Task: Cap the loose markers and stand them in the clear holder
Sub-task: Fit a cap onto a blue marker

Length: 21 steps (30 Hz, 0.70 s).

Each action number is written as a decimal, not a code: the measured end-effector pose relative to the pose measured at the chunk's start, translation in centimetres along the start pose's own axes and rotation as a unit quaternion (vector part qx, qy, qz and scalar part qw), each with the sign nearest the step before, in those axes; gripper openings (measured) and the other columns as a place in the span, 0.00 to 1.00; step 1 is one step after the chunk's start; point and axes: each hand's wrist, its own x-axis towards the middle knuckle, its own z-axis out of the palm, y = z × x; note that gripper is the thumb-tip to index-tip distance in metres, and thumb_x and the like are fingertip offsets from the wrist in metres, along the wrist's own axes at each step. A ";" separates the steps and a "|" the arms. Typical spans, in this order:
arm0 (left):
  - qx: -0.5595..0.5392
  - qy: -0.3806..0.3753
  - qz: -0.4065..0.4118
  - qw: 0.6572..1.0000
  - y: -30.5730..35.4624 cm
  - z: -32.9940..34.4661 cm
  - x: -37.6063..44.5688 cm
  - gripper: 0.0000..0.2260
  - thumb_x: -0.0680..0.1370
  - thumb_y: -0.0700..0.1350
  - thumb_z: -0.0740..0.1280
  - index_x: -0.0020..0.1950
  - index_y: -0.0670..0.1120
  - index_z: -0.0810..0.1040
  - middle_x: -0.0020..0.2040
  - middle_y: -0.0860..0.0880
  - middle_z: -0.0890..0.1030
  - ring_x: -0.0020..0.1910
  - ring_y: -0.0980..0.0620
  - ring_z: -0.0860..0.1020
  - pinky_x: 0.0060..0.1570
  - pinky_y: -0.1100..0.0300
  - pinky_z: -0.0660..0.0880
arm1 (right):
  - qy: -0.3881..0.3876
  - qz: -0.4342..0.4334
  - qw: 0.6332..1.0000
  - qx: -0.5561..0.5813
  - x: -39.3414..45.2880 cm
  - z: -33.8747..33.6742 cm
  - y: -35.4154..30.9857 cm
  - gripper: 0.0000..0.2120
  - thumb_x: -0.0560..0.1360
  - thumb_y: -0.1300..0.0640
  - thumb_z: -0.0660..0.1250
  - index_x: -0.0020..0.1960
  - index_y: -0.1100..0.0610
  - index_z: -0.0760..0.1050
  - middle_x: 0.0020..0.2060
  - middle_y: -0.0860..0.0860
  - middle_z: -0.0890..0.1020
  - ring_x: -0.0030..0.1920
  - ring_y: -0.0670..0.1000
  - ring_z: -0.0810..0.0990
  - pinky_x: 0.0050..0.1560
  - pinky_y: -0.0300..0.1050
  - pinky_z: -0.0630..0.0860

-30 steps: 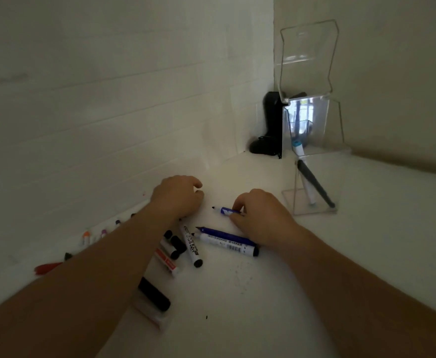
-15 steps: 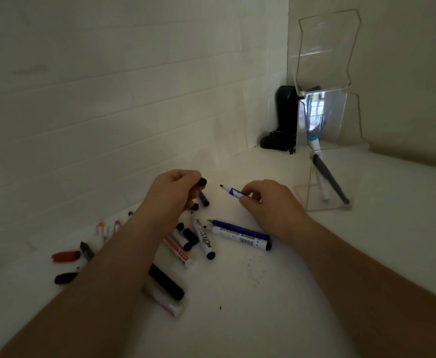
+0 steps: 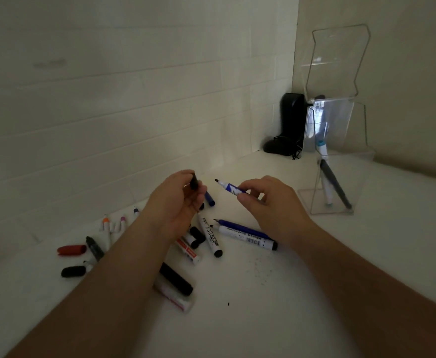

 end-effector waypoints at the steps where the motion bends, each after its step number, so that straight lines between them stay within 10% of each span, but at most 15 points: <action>1: 0.018 -0.003 0.018 1.000 0.0 -0.1 0.0 0.08 0.83 0.40 0.63 0.57 0.43 0.81 0.44 0.43 0.81 0.43 0.48 0.83 0.42 0.59 0.81 | 0.004 0.003 1.000 0.001 0.0 -0.1 0.1 0.08 0.80 0.45 0.65 0.57 0.42 0.80 0.45 0.43 0.77 0.44 0.44 0.75 0.44 0.38 0.72; 8: 0.072 -0.014 0.078 0.994 -0.6 -0.4 -0.1 0.09 0.82 0.36 0.65 0.60 0.41 0.79 0.57 0.42 0.83 0.48 0.52 0.82 0.46 0.62 0.79 | 0.029 0.034 0.994 0.100 -0.3 -0.2 0.4 0.07 0.78 0.47 0.70 0.56 0.43 0.82 0.43 0.43 0.79 0.36 0.43 0.75 0.39 0.41 0.74; 21: 0.184 -0.050 0.165 0.968 -1.2 -0.2 -0.5 0.05 0.81 0.38 0.66 0.55 0.46 0.78 0.50 0.46 0.86 0.49 0.49 0.84 0.52 0.58 0.81 | 0.039 0.029 0.993 0.107 -0.4 -0.2 0.2 0.11 0.78 0.46 0.70 0.59 0.43 0.83 0.44 0.41 0.80 0.34 0.41 0.74 0.40 0.40 0.73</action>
